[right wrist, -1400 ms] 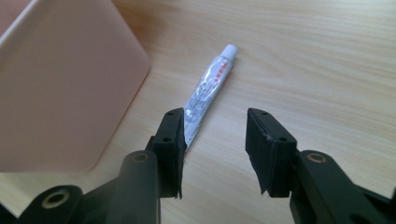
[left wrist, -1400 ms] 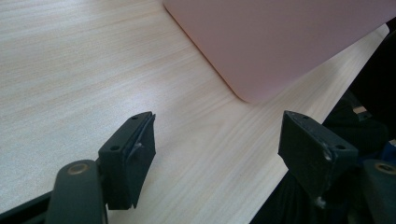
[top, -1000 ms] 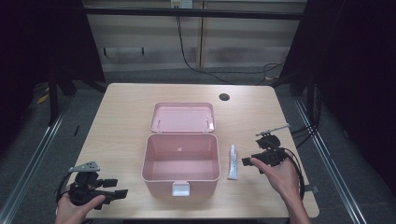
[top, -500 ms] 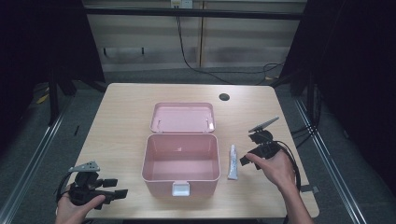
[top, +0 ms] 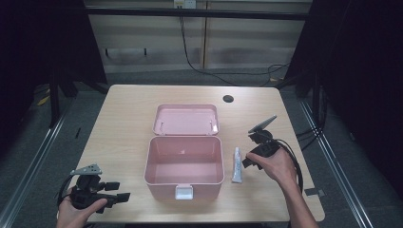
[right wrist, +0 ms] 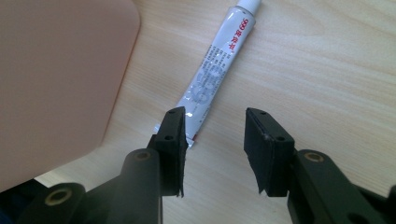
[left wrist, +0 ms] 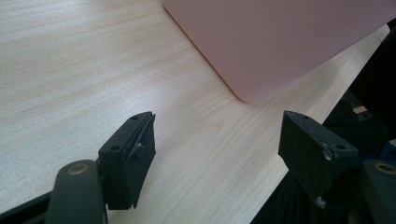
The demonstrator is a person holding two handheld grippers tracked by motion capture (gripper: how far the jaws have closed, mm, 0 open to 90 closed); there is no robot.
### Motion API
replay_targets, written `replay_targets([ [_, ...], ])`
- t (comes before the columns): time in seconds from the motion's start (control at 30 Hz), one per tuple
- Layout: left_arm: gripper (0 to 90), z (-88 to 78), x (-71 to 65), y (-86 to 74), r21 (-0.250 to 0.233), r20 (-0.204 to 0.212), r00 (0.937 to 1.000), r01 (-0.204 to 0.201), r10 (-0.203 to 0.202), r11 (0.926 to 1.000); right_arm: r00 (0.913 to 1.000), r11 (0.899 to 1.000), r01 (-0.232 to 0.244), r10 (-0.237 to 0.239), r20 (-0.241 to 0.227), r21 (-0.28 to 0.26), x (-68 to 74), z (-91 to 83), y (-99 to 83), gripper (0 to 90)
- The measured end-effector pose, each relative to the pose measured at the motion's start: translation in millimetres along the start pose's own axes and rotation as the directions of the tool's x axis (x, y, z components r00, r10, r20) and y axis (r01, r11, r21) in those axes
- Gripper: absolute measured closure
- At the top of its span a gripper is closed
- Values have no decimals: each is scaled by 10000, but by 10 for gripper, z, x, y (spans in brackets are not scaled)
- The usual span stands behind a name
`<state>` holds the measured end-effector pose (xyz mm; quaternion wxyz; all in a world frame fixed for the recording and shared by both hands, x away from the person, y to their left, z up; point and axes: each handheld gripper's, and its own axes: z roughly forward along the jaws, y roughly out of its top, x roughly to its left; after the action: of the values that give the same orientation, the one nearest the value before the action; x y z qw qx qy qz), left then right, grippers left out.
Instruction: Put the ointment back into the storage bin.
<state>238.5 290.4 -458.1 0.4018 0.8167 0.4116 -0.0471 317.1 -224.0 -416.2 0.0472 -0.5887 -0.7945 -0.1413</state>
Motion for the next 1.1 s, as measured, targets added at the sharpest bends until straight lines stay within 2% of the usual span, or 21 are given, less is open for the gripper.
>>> replay_targets([
  [0.13, 272, -3, 1, -4, 4, 14, 10000, 32, -32, 10000, 9991, 9994, -181, 168, 397, 304, 43, 33, 67, 612],
  [0.7, 271, 2, 2, -4, 50, 19, 10000, 42, -42, 10000, 9980, 9934, -372, 313, 556, 1085, 146, 245, 217, 637],
  [0.97, 271, 9, 5, -3, 121, 16, 10000, 34, -35, 9999, 9962, 9901, -514, 416, 765, 1305, 138, 314, 242, 630],
  [1.1, 271, 8, 5, -3, 108, 32, 10000, 61, -61, 9999, 9962, 9896, -564, 470, 729, 1323, 134, 335, 250, 631],
])
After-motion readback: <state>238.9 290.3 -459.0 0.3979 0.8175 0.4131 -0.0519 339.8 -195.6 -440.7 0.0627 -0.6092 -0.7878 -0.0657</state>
